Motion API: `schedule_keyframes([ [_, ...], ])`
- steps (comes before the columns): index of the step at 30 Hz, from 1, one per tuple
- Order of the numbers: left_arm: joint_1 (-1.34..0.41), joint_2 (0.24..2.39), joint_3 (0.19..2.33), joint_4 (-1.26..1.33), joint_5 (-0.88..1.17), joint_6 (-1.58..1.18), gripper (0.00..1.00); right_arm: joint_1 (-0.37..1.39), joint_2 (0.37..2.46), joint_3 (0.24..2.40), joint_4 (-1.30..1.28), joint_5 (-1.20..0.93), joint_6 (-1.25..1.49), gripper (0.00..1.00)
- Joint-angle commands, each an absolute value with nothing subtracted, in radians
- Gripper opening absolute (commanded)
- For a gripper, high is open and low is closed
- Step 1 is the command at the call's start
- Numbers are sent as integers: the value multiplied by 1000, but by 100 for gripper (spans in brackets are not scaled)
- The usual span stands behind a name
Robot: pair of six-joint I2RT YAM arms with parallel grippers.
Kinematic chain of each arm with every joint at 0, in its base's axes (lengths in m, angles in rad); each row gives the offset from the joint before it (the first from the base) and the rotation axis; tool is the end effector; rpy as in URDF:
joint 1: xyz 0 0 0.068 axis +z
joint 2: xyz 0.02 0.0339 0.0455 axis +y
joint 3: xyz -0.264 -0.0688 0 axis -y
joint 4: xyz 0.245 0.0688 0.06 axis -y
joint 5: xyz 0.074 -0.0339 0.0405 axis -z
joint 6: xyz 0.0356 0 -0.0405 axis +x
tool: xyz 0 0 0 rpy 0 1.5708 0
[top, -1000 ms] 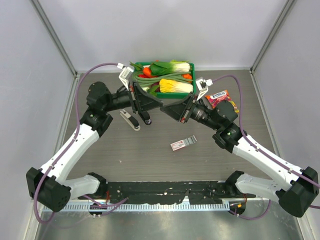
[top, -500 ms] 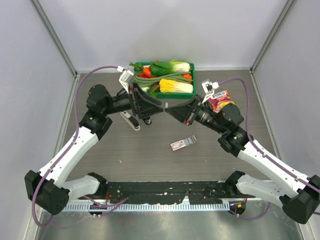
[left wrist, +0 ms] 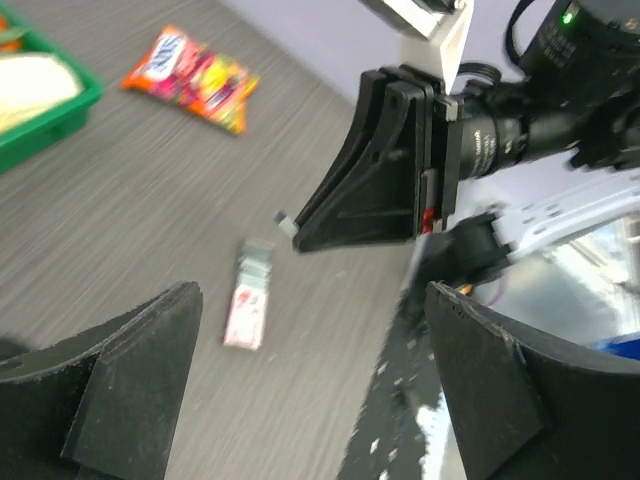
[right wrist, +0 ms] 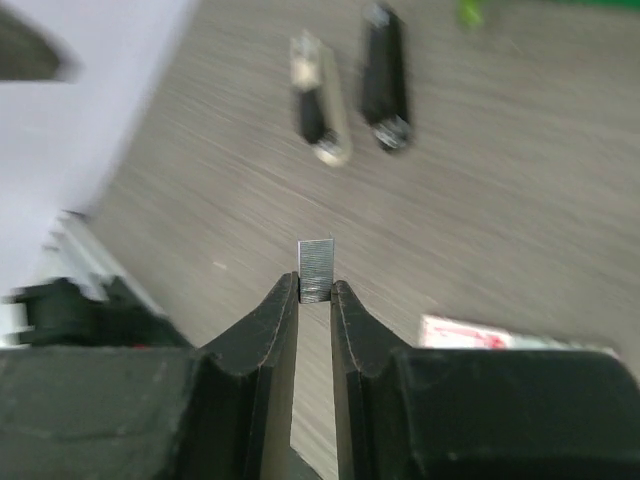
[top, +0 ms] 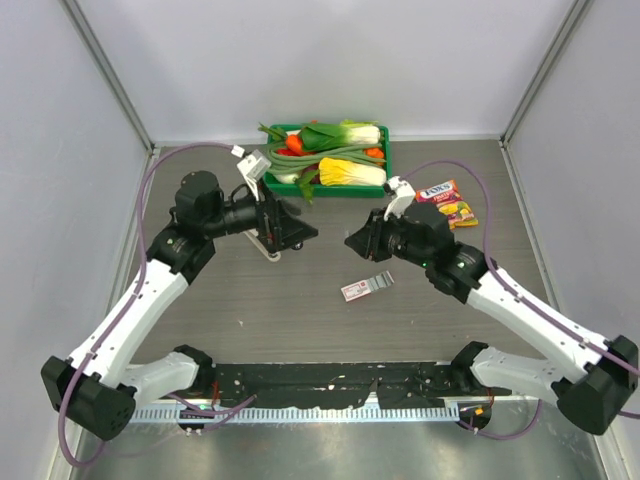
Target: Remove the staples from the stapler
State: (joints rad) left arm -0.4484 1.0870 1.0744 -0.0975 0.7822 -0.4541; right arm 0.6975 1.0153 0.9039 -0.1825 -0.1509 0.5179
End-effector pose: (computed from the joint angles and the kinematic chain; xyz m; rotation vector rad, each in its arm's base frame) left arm 0.2068 -0.1273 0.3932 0.6293 1.7192 -1.3080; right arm 0.1770 0.1553 0.3386 -0.2878 1.9590 0.9604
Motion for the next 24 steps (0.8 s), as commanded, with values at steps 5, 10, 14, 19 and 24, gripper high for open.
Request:
schedule_keyframes([
  [5, -440, 1003, 1009, -564, 434, 69, 100, 693, 1212, 902, -544, 169, 436, 2],
  [10, -442, 1009, 979, -698, 386, 176, 100, 693, 1296, 908, -598, 262, 445, 2],
  [14, -442, 971, 936, -651, 416, 184, 100, 693, 1351, 931, -641, 299, 431, 2],
  [19, -442, 970, 916, -630, 419, 173, 100, 693, 1410, 950, -678, 307, 416, 2],
  [24, -440, 959, 910, -623, 419, 166, 100, 693, 1454, 948, -690, 288, 403, 2],
])
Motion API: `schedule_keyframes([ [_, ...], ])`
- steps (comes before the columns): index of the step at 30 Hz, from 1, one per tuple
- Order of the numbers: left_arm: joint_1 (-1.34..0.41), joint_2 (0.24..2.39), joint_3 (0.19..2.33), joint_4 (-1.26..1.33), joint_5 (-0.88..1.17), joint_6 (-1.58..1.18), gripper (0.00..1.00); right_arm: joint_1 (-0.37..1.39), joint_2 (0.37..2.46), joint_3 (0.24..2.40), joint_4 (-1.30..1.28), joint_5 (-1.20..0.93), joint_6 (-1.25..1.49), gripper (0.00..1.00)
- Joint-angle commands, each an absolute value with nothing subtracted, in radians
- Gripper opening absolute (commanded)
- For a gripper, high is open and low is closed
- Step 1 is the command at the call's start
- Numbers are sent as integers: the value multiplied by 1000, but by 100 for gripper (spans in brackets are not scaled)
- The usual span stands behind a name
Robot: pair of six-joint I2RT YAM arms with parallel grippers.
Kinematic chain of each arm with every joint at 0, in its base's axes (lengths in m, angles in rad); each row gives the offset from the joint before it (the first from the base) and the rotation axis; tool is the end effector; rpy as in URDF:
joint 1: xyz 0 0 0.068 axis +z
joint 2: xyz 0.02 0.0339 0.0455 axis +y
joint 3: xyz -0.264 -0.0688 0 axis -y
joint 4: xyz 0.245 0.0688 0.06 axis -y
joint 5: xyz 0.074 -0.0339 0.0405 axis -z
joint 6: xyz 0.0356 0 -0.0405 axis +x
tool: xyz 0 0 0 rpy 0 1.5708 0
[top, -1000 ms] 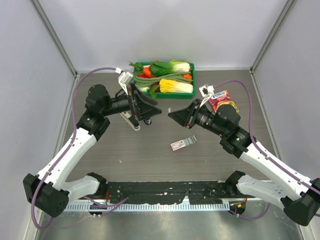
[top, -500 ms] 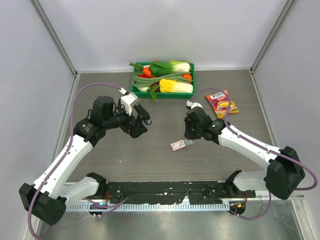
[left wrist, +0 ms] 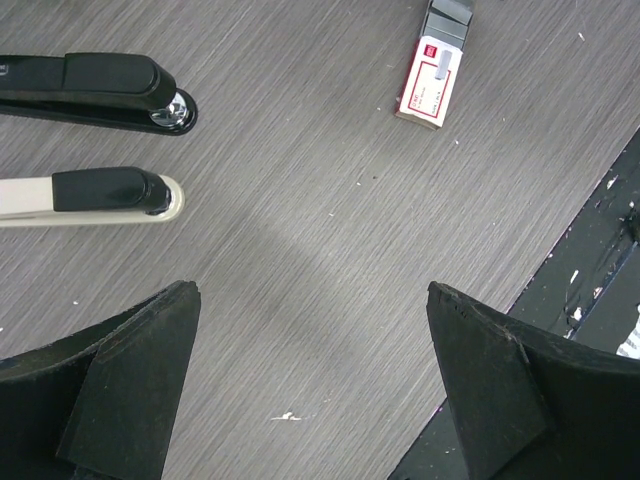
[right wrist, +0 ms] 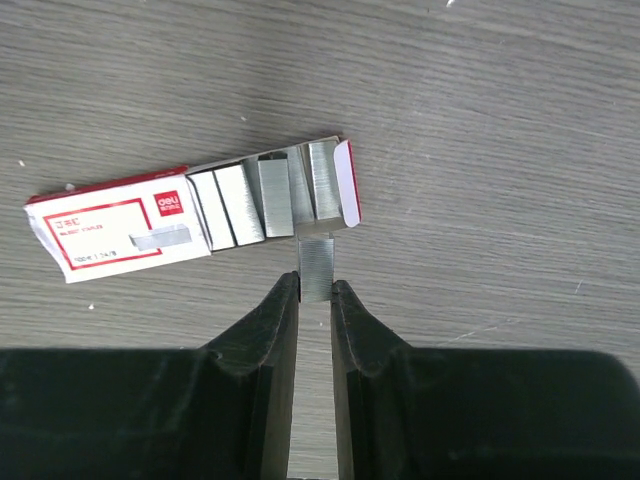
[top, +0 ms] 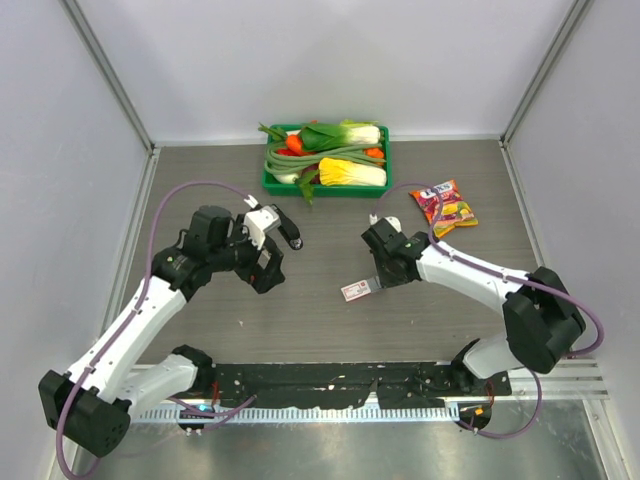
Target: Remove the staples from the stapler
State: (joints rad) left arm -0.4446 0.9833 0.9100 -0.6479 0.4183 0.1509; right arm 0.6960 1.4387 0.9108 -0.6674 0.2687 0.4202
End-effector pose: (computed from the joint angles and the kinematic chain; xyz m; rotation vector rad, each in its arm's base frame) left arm 0.1765 -0.1001 0.3048 0.8803 2.1205 -0.6311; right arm 0.2108 0.1638 0.2028 -0.3006 2.6673 -0.0377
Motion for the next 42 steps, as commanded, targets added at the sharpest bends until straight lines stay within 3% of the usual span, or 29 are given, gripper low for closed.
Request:
schedule_keyframes([
  [1, -440, 956, 908, -620, 419, 161, 100, 692, 1457, 948, -686, 284, 400, 2],
  [42, -442, 930, 887, -580, 485, 103, 100, 658, 1574, 973, -609, 213, 327, 6],
])
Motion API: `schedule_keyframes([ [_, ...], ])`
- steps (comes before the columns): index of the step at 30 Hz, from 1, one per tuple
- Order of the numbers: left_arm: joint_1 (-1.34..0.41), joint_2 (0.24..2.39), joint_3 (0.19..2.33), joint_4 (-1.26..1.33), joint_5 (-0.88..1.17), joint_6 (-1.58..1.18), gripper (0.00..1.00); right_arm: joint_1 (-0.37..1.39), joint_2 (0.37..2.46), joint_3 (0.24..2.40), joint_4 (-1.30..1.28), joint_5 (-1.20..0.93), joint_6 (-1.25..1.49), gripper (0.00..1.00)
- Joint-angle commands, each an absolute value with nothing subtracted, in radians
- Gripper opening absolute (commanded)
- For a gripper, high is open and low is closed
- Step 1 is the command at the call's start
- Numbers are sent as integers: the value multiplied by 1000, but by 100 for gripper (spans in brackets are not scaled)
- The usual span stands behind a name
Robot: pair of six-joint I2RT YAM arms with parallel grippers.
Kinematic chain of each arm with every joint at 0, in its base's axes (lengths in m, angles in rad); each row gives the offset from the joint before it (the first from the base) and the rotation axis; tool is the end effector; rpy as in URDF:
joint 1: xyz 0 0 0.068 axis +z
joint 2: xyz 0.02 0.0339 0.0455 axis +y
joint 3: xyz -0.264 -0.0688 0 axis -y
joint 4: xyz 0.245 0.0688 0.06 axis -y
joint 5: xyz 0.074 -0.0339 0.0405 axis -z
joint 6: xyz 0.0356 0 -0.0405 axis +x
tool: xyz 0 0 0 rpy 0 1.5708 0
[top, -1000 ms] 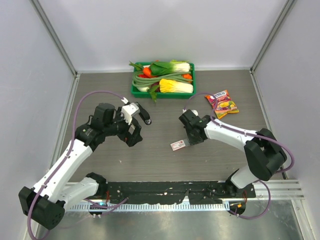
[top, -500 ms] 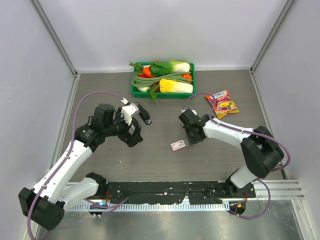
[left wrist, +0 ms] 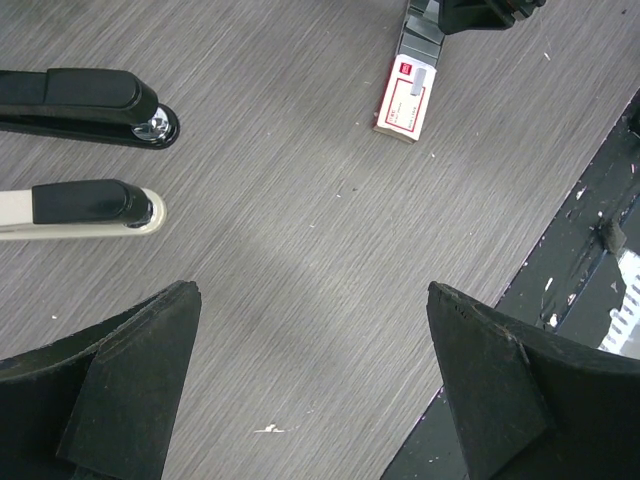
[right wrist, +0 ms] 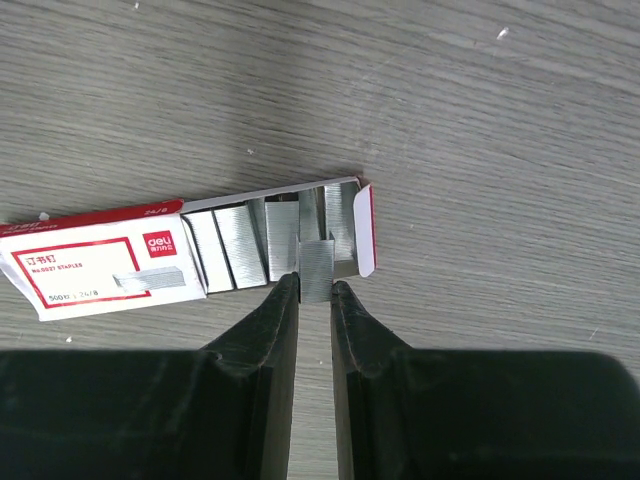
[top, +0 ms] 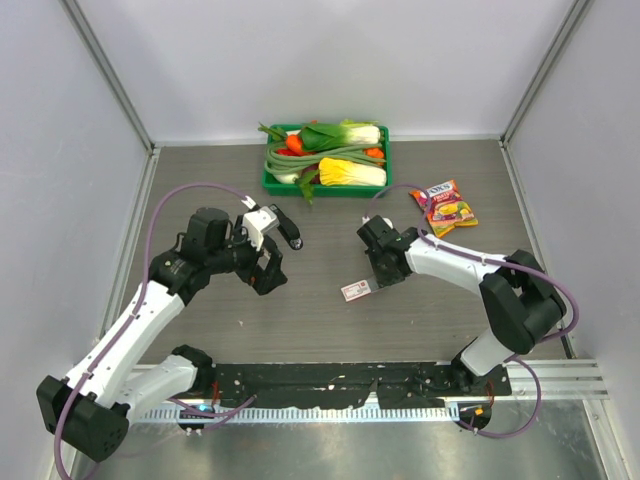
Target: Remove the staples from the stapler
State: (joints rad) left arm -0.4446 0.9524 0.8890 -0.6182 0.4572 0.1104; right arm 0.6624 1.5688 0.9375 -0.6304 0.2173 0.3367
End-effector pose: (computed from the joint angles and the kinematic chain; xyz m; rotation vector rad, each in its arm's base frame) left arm 0.1716 -0.0991 0.3062 0.8549 2.0922 -0.6934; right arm 0.2300 0.1697 0.1777 -0.4022 2.7381 -0.0584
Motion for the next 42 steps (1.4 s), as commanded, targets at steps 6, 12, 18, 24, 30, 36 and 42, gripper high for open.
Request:
schedule_keyframes([
  [6, -442, 927, 893, -580, 491, 98, 100, 657, 1569, 965, -606, 233, 331, 11],
  [12, -442, 922, 899, -587, 503, 86, 100, 658, 1566, 963, -611, 244, 336, 21],
  [18, -442, 919, 905, -589, 515, 77, 100, 658, 1551, 957, -617, 255, 341, 28],
  [24, -442, 919, 908, -588, 523, 69, 100, 658, 1537, 957, -626, 239, 344, 34],
  [30, -442, 919, 907, -586, 529, 66, 100, 658, 1514, 954, -626, 230, 351, 35],
  [36, -442, 920, 900, -583, 529, 64, 100, 658, 1450, 974, -647, 264, 360, 27],
  [42, -442, 916, 897, -577, 534, 57, 100, 658, 1431, 962, -635, 256, 370, 1],
])
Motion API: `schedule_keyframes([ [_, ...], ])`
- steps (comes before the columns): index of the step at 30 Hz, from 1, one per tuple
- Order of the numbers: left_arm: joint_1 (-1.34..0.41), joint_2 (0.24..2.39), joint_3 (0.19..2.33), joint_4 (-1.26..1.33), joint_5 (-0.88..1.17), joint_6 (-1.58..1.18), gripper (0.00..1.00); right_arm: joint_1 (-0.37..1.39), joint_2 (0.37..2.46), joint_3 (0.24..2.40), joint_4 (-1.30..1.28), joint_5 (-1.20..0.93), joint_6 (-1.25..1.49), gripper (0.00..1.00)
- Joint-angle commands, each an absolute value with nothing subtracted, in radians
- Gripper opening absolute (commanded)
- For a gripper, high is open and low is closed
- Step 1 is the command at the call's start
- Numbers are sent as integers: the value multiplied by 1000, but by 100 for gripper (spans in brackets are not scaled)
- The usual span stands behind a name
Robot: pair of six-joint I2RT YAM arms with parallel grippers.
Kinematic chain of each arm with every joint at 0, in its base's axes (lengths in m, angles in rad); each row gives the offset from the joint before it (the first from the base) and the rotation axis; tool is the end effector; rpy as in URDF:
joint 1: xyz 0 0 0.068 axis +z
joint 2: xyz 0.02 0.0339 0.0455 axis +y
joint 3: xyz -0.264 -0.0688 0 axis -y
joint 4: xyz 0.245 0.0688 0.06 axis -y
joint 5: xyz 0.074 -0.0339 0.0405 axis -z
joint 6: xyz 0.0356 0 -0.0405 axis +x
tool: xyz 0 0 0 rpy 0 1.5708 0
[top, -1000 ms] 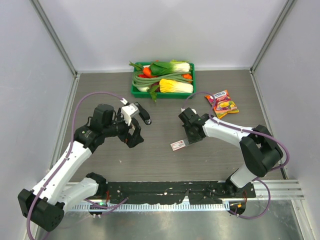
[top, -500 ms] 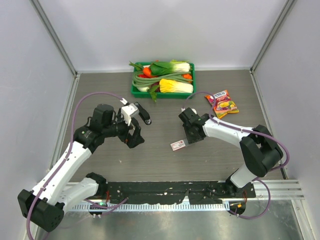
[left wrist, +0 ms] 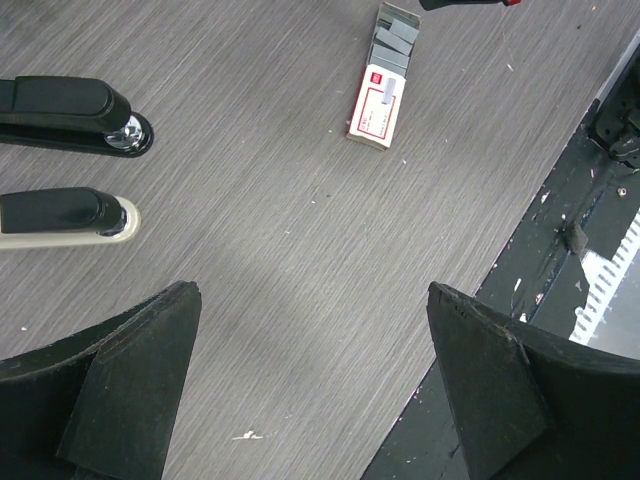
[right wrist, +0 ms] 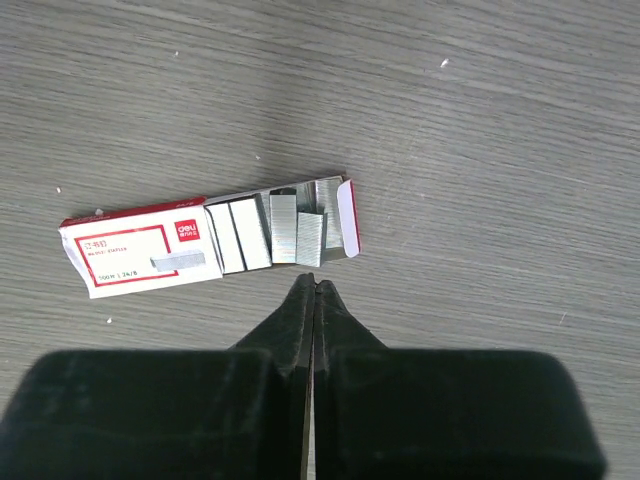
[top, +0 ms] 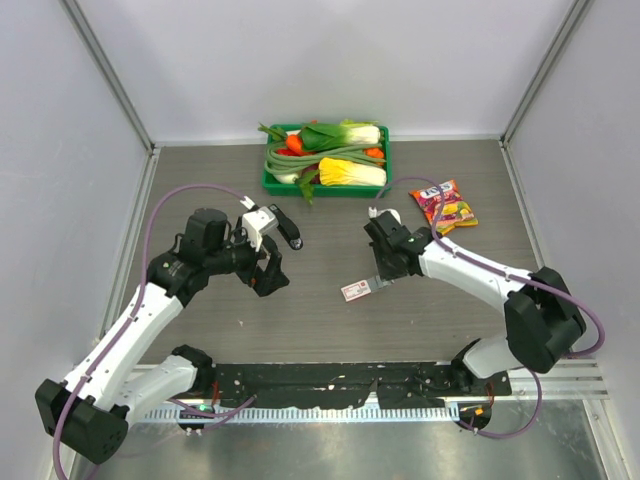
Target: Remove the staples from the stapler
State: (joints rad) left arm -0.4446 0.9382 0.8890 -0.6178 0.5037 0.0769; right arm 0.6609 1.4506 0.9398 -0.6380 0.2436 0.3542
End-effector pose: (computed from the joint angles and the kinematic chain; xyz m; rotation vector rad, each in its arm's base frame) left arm 0.1679 -0.0990 0.3092 0.8441 2.0830 -0.7621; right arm 0.2230 0.1626 0.2091 -0.3370 2.6366 -0.0076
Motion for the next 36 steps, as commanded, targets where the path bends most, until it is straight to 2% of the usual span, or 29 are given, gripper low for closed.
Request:
schedule_keyframes([
  [1, -440, 916, 897, -575, 534, 55, 100, 658, 1433, 948, -627, 239, 373, 1],
  [36, -442, 920, 904, -577, 541, 58, 100, 612, 1543, 887, -532, 224, 374, 1],
])
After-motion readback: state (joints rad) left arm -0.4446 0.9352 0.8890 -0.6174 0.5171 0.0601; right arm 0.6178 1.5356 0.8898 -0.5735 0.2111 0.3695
